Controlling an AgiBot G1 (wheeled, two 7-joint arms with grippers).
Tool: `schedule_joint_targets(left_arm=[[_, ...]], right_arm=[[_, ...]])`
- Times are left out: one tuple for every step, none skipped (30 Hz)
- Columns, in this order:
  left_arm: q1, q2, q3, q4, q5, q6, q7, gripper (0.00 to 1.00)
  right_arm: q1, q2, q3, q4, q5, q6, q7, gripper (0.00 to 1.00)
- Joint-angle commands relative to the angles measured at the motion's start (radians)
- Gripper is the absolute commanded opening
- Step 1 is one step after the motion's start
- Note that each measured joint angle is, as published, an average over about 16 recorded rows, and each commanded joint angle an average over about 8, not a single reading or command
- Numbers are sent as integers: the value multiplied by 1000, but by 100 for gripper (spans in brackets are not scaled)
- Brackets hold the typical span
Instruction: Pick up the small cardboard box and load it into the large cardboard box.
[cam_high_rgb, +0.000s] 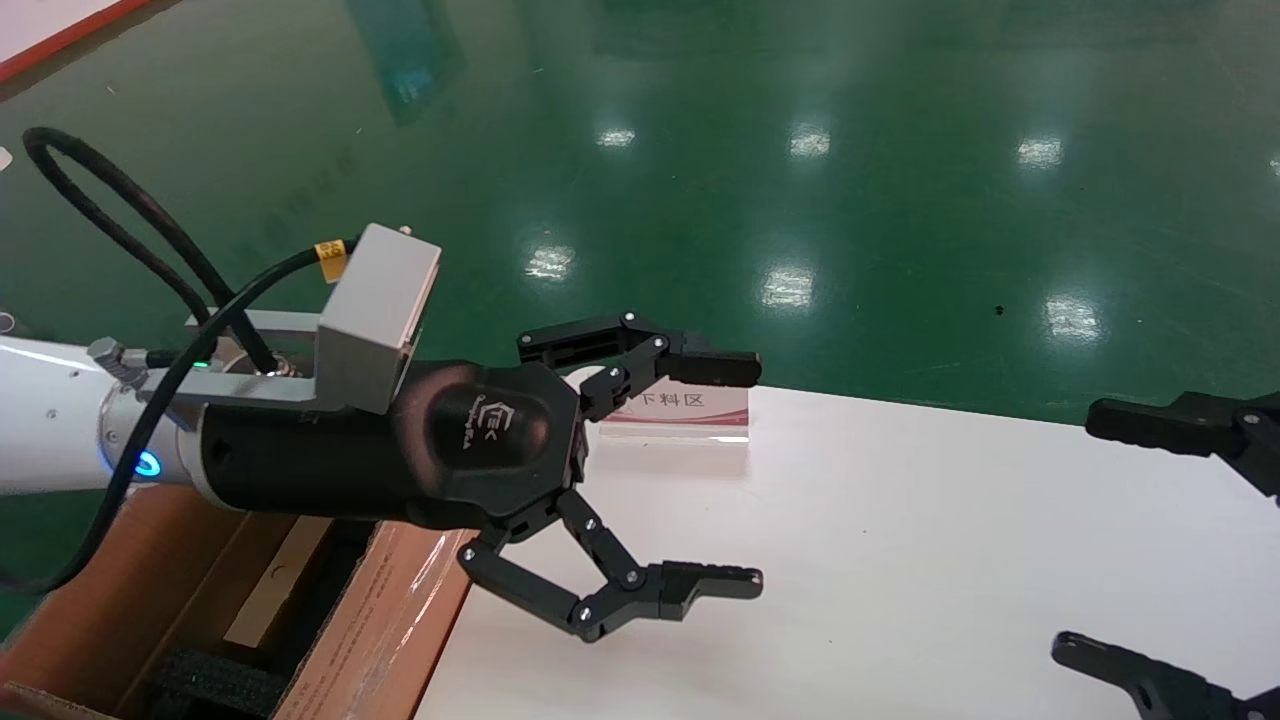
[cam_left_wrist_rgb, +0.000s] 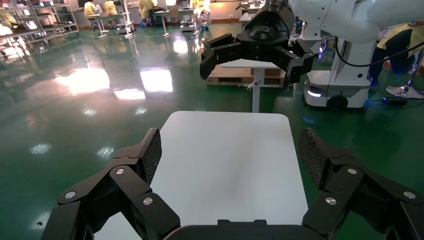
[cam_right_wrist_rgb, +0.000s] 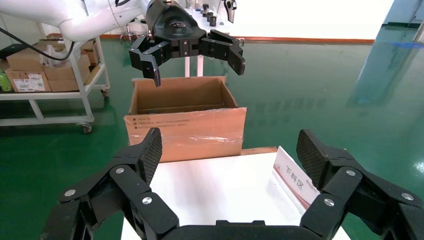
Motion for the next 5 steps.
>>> schedule_joint_targets(left_arm=[[0, 0, 0, 0, 0, 0, 0, 100], [0, 0, 0, 0, 0, 0, 0, 100], [0, 0, 0, 0, 0, 0, 0, 100], [0, 0, 0, 0, 0, 0, 0, 100], [0, 0, 0, 0, 0, 0, 0, 100]], right_arm=[[0, 0, 0, 0, 0, 0, 0, 100], [0, 0, 0, 0, 0, 0, 0, 100], [0, 0, 0, 0, 0, 0, 0, 100], [0, 0, 0, 0, 0, 0, 0, 100], [0, 0, 0, 0, 0, 0, 0, 100]])
